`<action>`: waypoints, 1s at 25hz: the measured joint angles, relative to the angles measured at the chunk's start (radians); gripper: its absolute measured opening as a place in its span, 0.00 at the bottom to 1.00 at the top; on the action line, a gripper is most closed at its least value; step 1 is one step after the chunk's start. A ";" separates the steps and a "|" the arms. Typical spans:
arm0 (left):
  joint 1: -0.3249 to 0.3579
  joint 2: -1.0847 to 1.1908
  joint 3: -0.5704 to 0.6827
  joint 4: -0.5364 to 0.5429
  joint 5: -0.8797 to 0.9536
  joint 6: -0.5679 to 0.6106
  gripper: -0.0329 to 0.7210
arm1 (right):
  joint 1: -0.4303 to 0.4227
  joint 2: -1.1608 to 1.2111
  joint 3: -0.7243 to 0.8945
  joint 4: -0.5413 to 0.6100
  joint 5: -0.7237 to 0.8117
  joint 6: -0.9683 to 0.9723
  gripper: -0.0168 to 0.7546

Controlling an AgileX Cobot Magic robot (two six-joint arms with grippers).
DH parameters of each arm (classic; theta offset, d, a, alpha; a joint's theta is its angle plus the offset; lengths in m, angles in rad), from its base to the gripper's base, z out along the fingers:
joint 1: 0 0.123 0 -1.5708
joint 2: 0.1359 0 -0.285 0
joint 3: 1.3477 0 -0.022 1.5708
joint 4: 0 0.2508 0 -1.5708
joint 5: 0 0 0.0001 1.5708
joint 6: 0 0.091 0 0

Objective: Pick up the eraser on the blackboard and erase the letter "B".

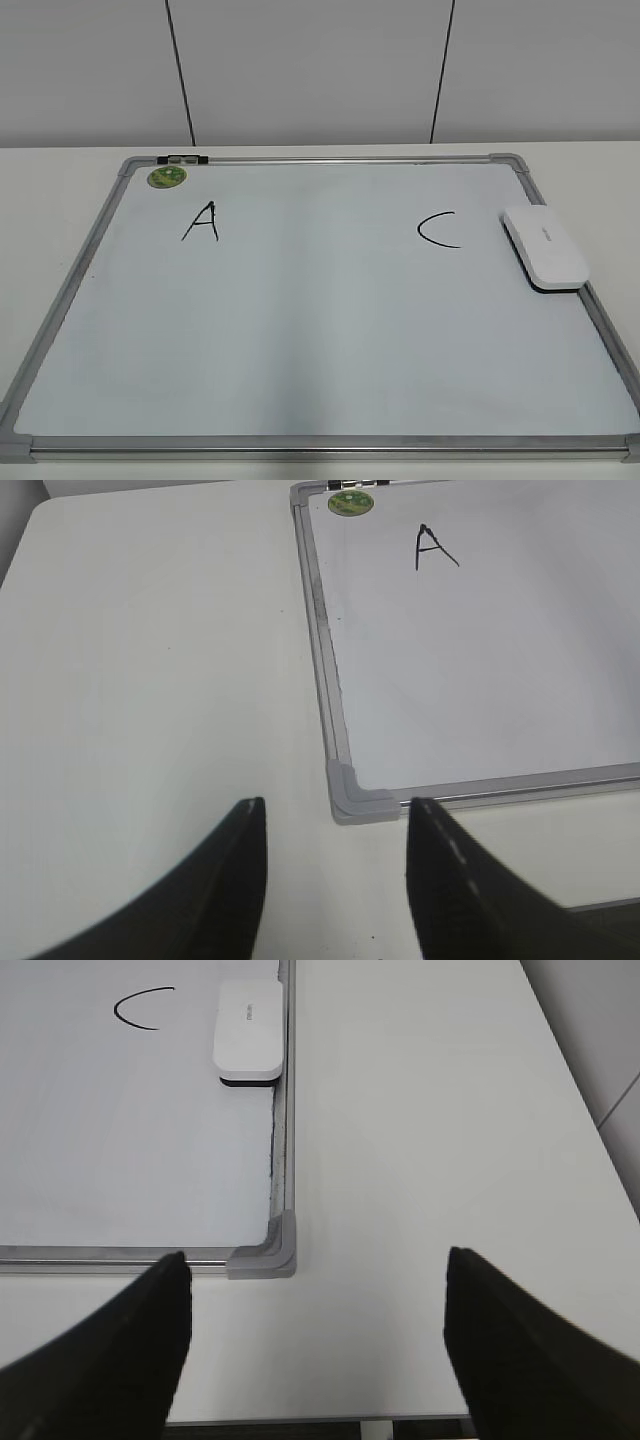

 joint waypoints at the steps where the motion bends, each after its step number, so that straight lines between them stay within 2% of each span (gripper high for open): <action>1: 0.000 0.000 0.000 0.000 0.000 0.000 0.51 | 0.000 0.000 0.000 0.000 0.000 0.000 0.78; 6: 0.000 0.000 0.000 0.000 0.000 0.000 0.51 | 0.000 0.000 0.000 0.000 0.000 0.000 0.78; 14: 0.000 0.000 0.000 0.002 0.000 -0.006 0.45 | 0.000 0.000 0.000 -0.002 0.000 0.000 0.78; 19: 0.000 0.000 0.000 0.006 0.000 -0.071 0.43 | 0.000 0.000 0.000 -0.002 0.000 0.000 0.78; 25: 0.000 0.000 0.000 0.011 0.000 -0.083 0.43 | 0.000 0.000 0.000 -0.002 0.000 0.000 0.78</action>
